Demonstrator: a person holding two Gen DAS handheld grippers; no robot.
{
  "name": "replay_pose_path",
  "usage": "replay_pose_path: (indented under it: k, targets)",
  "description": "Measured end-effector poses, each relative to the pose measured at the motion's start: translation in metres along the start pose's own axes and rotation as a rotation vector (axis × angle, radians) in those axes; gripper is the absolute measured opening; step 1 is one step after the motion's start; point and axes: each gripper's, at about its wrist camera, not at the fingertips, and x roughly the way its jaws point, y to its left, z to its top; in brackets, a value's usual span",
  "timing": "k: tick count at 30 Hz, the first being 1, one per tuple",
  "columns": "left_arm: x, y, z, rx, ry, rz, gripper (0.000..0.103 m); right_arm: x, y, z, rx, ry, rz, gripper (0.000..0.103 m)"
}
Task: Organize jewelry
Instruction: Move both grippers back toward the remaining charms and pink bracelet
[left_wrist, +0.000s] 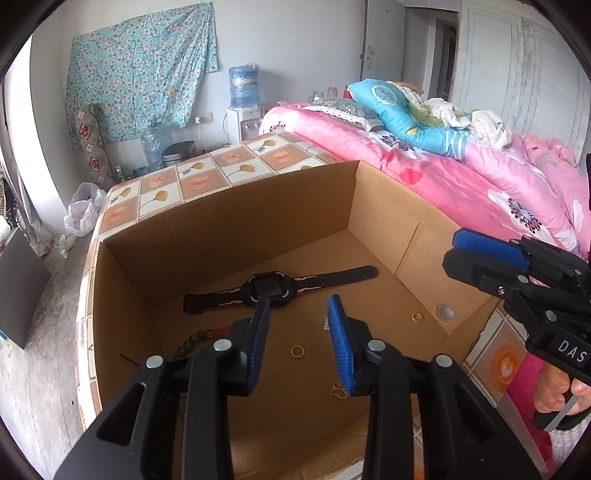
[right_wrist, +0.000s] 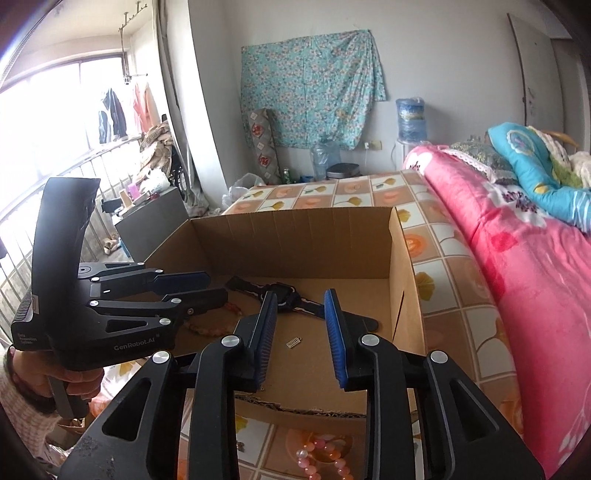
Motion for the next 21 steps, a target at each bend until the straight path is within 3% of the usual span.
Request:
replay_pose_path:
  k: [8,14,21]
  targets:
    - [-0.041,-0.006,-0.006,-0.005,-0.068,-0.006,0.042,-0.023,0.011,0.001,-0.005,-0.055,0.027,0.048]
    - [-0.081,-0.005,-0.027,-0.013,-0.118,-0.051,0.05,-0.041,0.018,-0.005,-0.006,-0.079,0.057,0.057]
    - [-0.125,-0.007,-0.067,0.004,-0.156,-0.161,0.075,-0.072,0.022,-0.031,-0.028,-0.128,0.088,0.068]
